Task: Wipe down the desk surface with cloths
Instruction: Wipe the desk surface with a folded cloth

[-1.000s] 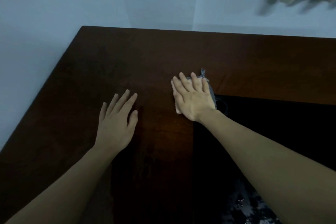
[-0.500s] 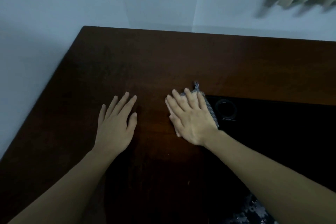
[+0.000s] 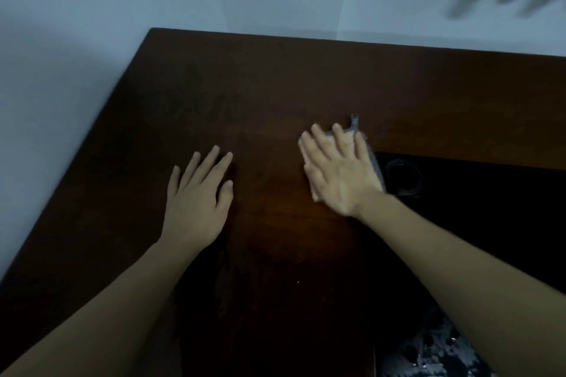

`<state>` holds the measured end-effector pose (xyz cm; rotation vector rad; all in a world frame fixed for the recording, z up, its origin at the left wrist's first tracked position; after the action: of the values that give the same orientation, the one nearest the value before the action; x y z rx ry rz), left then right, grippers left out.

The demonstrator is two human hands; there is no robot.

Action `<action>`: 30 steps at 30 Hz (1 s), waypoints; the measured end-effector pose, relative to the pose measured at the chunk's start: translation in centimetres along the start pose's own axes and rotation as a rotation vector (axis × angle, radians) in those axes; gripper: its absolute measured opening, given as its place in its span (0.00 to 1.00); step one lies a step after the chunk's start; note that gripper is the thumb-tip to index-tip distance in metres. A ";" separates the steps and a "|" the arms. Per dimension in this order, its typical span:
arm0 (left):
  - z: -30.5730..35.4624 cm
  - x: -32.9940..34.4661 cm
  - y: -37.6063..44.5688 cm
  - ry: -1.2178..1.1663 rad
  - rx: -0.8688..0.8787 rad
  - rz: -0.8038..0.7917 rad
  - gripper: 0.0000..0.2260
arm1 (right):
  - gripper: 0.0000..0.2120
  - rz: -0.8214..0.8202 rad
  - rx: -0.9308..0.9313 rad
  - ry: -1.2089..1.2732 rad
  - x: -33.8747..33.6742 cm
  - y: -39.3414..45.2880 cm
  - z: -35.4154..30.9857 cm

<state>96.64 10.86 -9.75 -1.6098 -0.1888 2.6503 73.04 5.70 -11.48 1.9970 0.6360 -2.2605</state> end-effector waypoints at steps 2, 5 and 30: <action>-0.4 0.4 -0.1 0.009 -0.021 -0.014 0.23 | 0.29 0.024 -0.133 -0.011 0.3 -3.5 -3.4; -0.5 1.0 -0.1 0.051 -0.024 -0.035 0.24 | 0.29 -0.023 -0.305 0.026 0.7 -7.0 -5.9; -0.2 0.9 -0.6 0.037 0.006 0.032 0.23 | 0.27 0.025 -0.147 -0.019 -1.5 3.5 -4.8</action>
<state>96.41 11.55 -10.56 -1.6724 -0.1548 2.6390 78.89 3.83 -11.32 1.9030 0.7472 -2.1483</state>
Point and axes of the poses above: each hand's wrist, its own y-axis towards the middle knuckle, its own x-axis out of the palm, z = x × y, the point moved 8 cm from there along y, towards the middle knuckle, and after that the axes turned 8 degrees about -y, right-handed, at the moved point
